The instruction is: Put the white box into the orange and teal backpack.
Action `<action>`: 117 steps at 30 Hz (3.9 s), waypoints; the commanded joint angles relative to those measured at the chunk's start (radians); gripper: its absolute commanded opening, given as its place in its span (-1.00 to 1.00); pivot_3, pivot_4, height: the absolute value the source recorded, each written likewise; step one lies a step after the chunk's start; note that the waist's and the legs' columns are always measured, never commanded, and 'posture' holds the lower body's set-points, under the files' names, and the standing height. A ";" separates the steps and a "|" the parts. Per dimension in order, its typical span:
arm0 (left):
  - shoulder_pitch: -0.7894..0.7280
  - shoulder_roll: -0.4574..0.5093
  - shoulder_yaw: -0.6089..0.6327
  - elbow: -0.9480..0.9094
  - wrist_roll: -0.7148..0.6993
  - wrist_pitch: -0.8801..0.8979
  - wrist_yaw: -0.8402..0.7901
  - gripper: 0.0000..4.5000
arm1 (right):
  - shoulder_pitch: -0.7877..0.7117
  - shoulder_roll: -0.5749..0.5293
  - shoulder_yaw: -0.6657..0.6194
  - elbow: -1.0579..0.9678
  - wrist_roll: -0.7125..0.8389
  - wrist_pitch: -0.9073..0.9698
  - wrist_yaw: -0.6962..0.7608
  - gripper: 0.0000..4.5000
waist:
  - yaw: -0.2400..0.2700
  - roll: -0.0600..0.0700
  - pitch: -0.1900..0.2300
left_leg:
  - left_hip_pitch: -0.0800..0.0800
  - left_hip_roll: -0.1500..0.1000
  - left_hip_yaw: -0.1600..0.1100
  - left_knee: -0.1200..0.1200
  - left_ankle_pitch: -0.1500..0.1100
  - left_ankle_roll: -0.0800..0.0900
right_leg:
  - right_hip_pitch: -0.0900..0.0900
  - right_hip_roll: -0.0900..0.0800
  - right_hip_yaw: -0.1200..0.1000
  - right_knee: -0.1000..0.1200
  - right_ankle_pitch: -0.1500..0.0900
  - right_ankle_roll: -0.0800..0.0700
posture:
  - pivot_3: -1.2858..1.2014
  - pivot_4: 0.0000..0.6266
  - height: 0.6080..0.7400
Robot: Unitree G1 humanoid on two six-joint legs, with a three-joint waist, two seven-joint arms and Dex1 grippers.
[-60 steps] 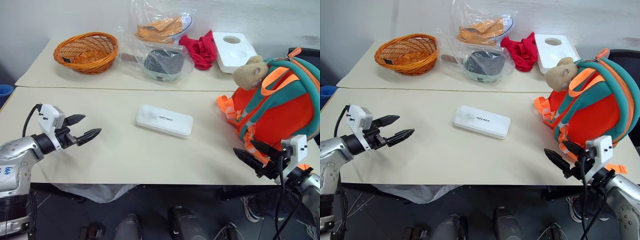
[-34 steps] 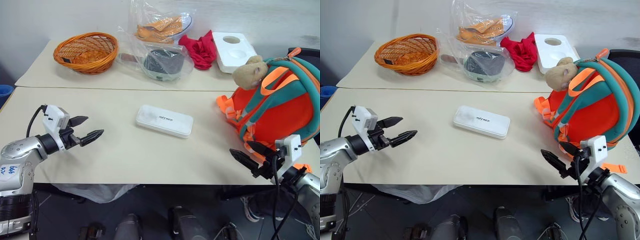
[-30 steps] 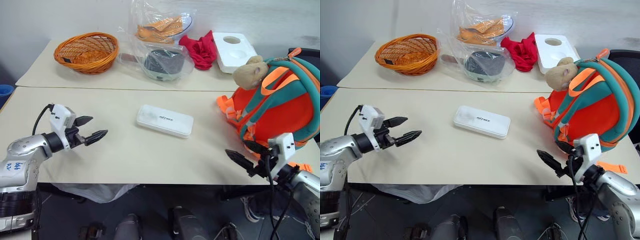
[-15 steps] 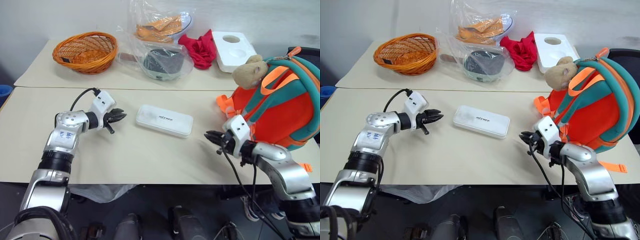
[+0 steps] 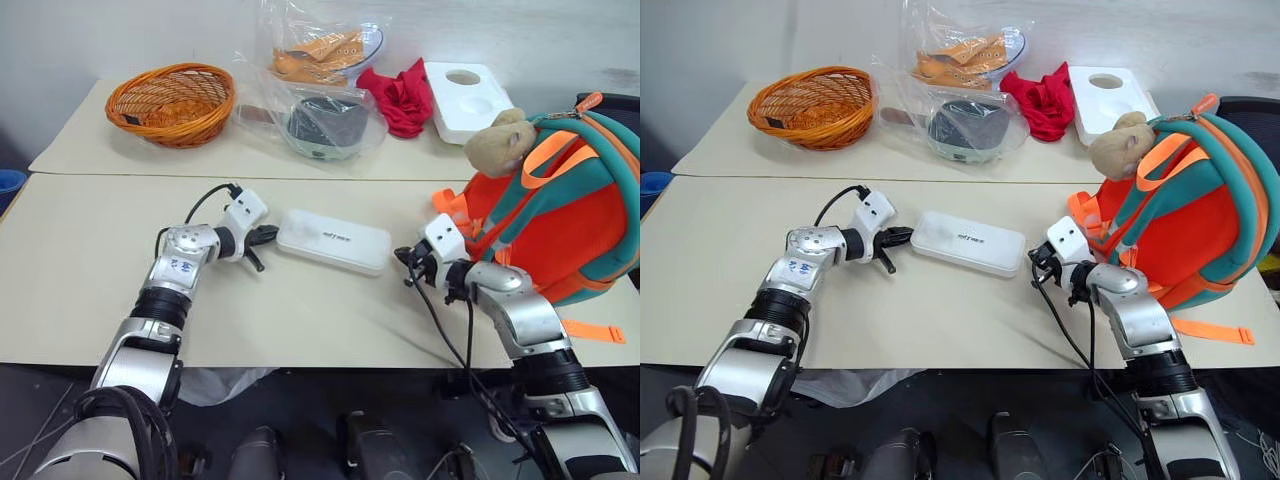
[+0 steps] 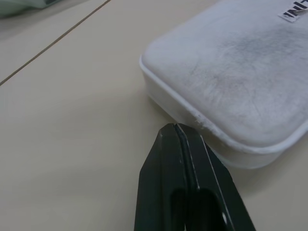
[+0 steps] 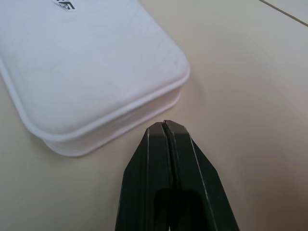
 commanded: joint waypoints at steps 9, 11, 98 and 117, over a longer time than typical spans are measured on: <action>0.085 0.063 0.071 -0.252 -0.111 0.276 -0.096 -0.99 | -0.025 -0.027 -0.050 0.062 -0.055 -0.064 -0.024 -1.00 | -0.004 0.000 0.000 | 0.000 0.000 0.000 0.000 0.000 -0.001 | 0.000 0.000 0.001 0.002 0.000 0.000 | 0.03 -0.52 1.00; 0.052 0.062 0.120 -0.204 -0.161 0.405 -0.092 -0.82 | -0.025 -0.024 -0.048 0.066 -0.061 -0.069 -0.025 -1.00 | -0.003 0.000 0.000 | 0.000 0.000 0.000 0.000 0.001 -0.001 | 0.000 0.000 0.001 0.002 0.000 0.000 | 0.03 -0.52 1.00; -0.063 0.053 0.682 -0.465 -0.830 1.226 0.072 -0.36 | 0.022 0.105 -0.500 -0.234 0.202 0.136 -0.318 0.14 | -0.016 0.002 0.001 | -0.004 -0.001 -0.004 -0.003 0.009 -0.009 | -0.010 0.000 0.003 0.011 -0.001 -0.004 | 0.03 -0.52 1.00; -0.070 0.122 0.660 -0.448 -0.791 0.876 0.064 -0.36 | -0.093 -0.242 -0.275 -0.383 0.606 0.340 0.418 -0.95 | -0.031 0.003 0.002 | -0.004 0.000 -0.004 -0.004 0.009 -0.009 | -0.010 0.001 0.002 0.009 -0.001 -0.004 | 0.03 -0.52 1.00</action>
